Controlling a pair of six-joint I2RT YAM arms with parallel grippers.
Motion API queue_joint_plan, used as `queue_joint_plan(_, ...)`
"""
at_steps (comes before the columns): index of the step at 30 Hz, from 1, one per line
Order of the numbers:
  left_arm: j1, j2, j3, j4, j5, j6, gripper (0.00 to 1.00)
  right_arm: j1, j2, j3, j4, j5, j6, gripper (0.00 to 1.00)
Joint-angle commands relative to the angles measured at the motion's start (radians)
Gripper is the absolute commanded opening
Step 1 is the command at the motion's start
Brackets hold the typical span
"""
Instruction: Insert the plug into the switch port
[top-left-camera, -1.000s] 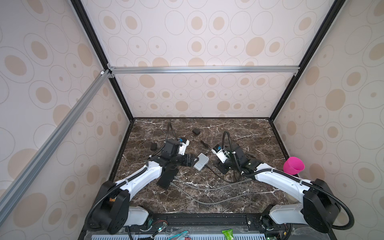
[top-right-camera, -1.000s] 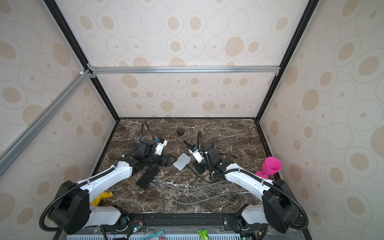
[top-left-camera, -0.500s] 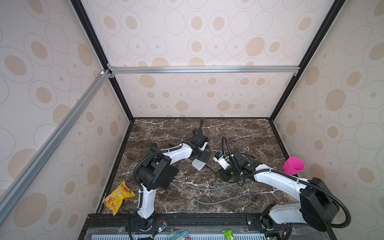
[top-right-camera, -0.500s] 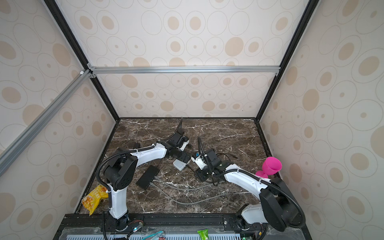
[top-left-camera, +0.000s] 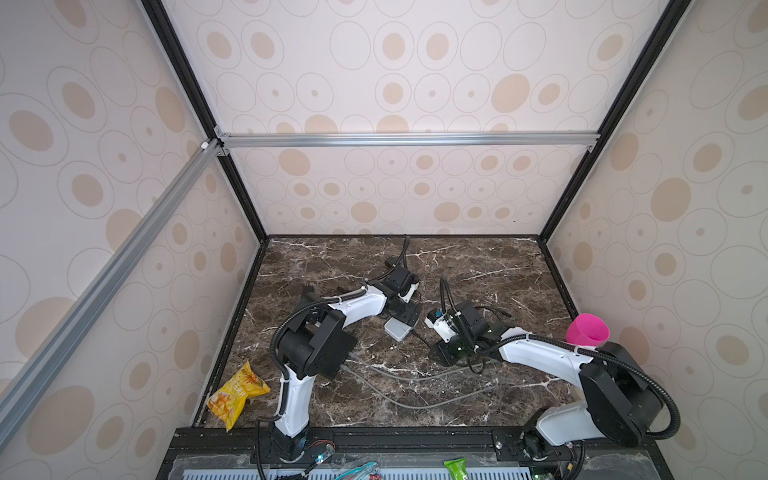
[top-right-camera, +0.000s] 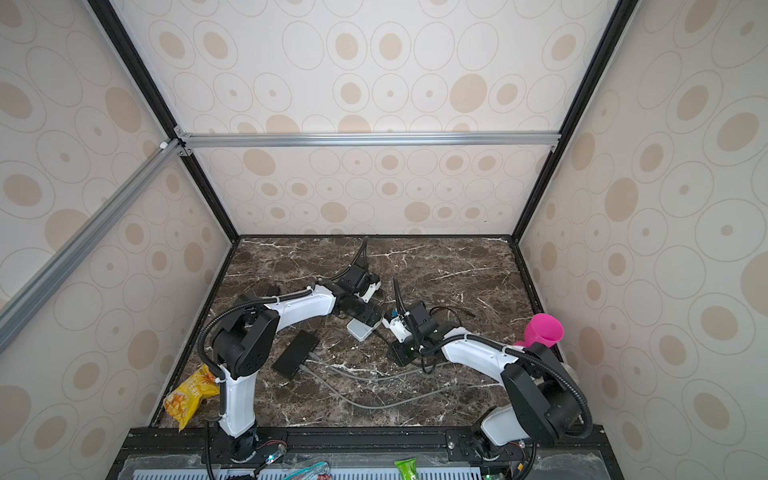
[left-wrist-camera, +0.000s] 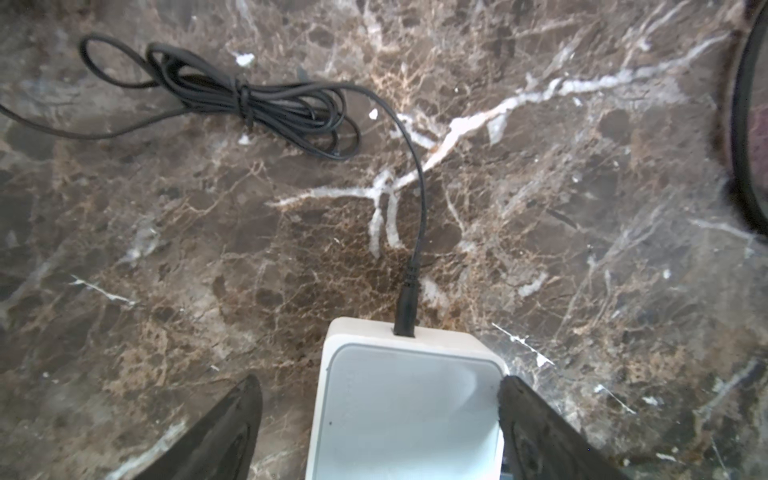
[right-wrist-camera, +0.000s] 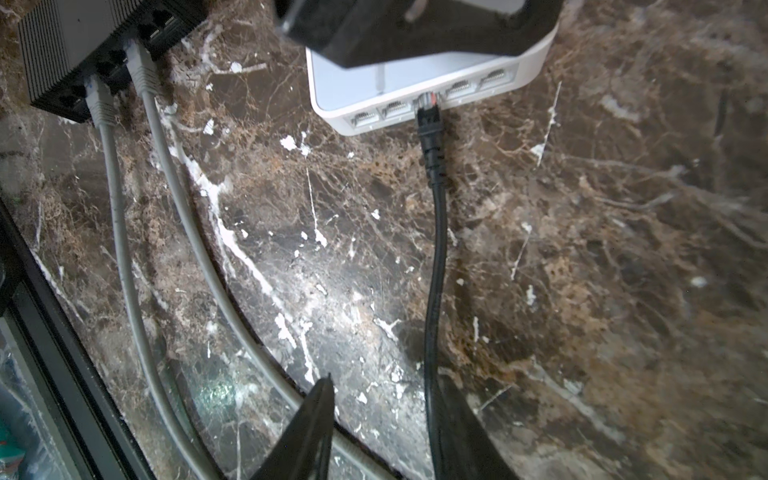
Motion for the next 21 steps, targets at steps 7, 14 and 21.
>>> queue_joint_plan(7, -0.004, -0.04, -0.019, 0.002, 0.077, -0.001, 0.96, -0.002, 0.018, -0.016, 0.021, -0.013, 0.015, 0.4)
queue_joint_plan(14, -0.004, -0.071, -0.035, 0.035, 0.111, -0.029, 0.97, -0.001, 0.004, -0.034, 0.024, -0.009, 0.011, 0.4)
queue_joint_plan(21, -0.006, -0.053, -0.018, 0.008, 0.103, -0.015, 0.95, -0.002, -0.018, -0.047, 0.023, -0.001, 0.009, 0.4)
